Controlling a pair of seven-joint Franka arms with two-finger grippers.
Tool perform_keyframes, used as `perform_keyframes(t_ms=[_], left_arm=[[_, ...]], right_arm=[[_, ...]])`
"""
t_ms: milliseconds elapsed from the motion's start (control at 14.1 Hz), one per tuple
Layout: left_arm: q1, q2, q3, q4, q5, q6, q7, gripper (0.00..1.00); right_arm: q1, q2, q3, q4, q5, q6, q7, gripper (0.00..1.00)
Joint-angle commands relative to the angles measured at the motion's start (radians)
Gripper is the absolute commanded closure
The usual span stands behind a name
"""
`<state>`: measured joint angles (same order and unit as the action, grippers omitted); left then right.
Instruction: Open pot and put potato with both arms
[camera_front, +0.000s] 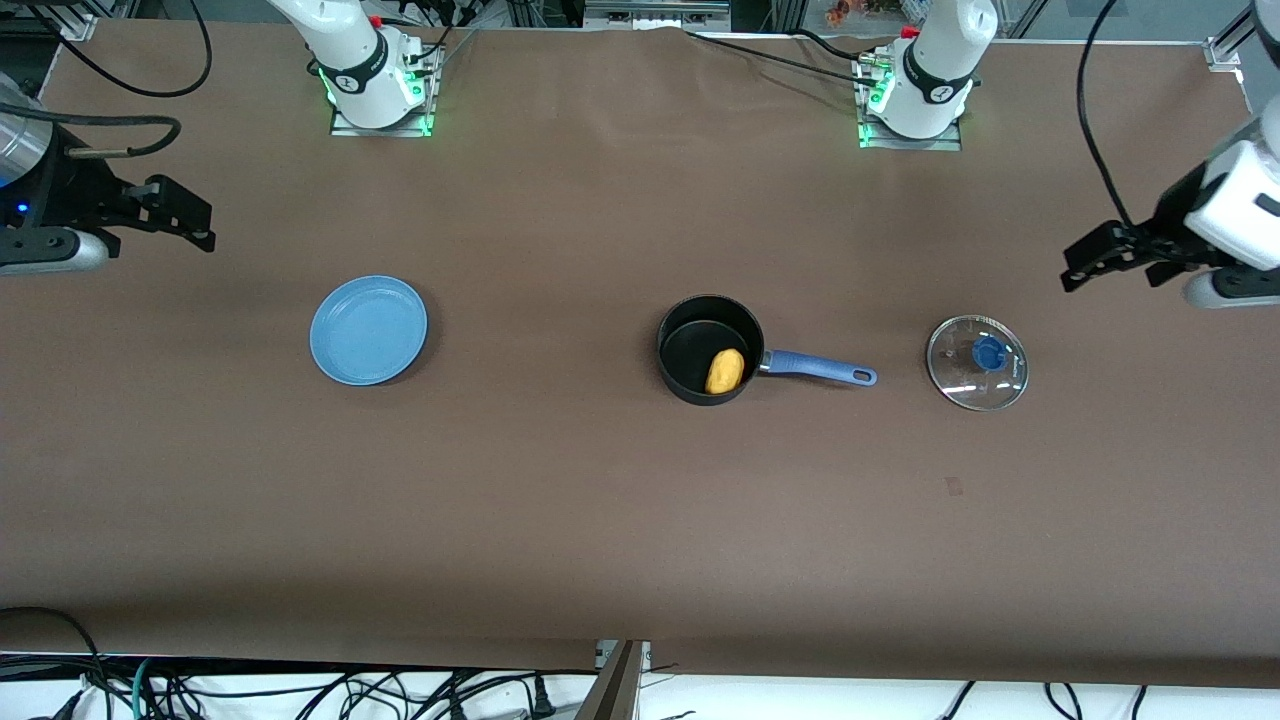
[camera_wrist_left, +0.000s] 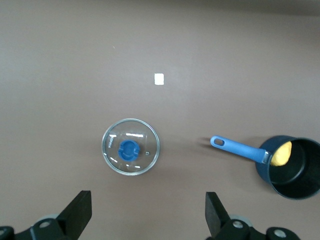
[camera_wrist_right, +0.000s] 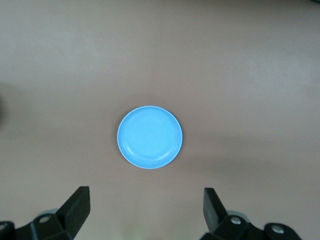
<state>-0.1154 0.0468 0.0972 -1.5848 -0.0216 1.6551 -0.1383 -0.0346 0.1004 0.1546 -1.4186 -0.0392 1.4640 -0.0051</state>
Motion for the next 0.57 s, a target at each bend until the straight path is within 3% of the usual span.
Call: perform_keyframes(t_ms=[0,497], left_arm=[[0.008,0.045,-0.004,0.048,0.003,-0.003,0.016,0.0],[0.008,0.047,-0.005,0.045,0.009,-0.054,0.016,0.0]], right_arm=[[-0.002,-0.002,-0.013,-0.02,-0.001,-0.007,-0.041,0.0],[-0.004,0.005,-0.013,-0.019,-0.01,-0.007,-0.047,0.0]])
